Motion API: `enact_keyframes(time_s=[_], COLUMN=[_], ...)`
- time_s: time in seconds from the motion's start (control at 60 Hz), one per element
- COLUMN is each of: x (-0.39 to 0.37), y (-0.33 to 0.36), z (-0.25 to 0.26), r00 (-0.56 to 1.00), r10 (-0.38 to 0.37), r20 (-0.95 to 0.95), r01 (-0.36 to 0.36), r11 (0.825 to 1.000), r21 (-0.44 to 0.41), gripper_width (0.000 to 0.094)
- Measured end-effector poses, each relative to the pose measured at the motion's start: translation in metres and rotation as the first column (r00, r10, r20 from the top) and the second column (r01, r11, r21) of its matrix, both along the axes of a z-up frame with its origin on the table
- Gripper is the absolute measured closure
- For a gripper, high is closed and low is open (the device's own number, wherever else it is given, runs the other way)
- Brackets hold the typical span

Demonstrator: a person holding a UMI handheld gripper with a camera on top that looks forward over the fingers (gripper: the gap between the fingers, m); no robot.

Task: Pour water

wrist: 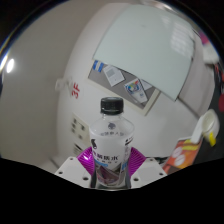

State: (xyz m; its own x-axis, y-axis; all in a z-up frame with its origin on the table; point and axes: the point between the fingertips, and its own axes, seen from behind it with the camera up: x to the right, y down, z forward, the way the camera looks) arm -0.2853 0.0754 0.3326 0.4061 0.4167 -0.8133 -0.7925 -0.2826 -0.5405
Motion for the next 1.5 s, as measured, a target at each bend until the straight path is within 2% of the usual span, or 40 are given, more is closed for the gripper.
enact_keyframes(time_s=[0.067, 0.133, 0.2, 0.333, 0.467, 0.533, 0.7, 0.783, 0.867, 0.95, 1.017, 1.067, 1.117, 1.167, 1.283, 1.367, 1.4, 1.5], x=[0.020, 0.038, 0.061, 0.092, 0.111, 0.113, 0.112, 0.113, 0.110, 0.116, 0.136, 0.158, 0.185, 0.214, 0.267, 0.293, 0.323, 0.322], y=[0.024, 0.049, 0.073, 0.107, 0.122, 0.124, 0.126, 0.120, 0.121, 0.117, 0.122, 0.124, 0.128, 0.133, 0.146, 0.153, 0.153, 0.153], z=[0.013, 0.011, -0.009, -0.063, -0.112, -0.126, -0.125, -0.105, -0.075, -0.044, -0.021, -0.009, -0.003, -0.004, -0.025, -0.063, -0.096, -0.147], r00=[0.970, 0.889, 0.794, 0.608, 0.458, 0.455, 0.461, 0.516, 0.674, 0.863, 0.962, 0.996, 0.984, 0.923, 0.701, 0.560, 0.525, 0.450], r10=[0.075, 0.114, 0.109, 0.031, -0.045, -0.065, -0.048, -0.015, 0.048, 0.075, 0.034, -0.041, -0.131, -0.231, -0.371, -0.381, -0.366, -0.299], r20=[-0.232, -0.444, -0.598, -0.794, -0.888, -0.888, -0.886, -0.856, -0.738, -0.500, -0.269, -0.075, 0.122, 0.307, 0.609, 0.736, 0.769, 0.841], r01=[-0.080, -0.140, -0.175, -0.229, -0.258, -0.264, -0.298, -0.296, -0.259, -0.164, -0.057, 0.039, 0.128, 0.213, 0.321, 0.360, 0.359, 0.384], r11=[0.997, 0.990, 0.983, 0.964, 0.949, 0.943, 0.932, 0.935, 0.950, 0.977, 0.995, 0.999, 0.991, 0.973, 0.927, 0.912, 0.914, 0.916], r21=[-0.014, -0.026, -0.054, -0.137, -0.181, -0.204, -0.205, -0.194, -0.175, -0.136, -0.079, -0.022, 0.032, 0.090, 0.194, 0.198, 0.190, 0.120], gripper_width=[0.0560, 0.0562, 0.0559, 0.0559, 0.0561, 0.0561, 0.0557, 0.0558, 0.0560, 0.0561, 0.0560, 0.0563, 0.0561, 0.0560, 0.0558, 0.0561, 0.0562, 0.0559])
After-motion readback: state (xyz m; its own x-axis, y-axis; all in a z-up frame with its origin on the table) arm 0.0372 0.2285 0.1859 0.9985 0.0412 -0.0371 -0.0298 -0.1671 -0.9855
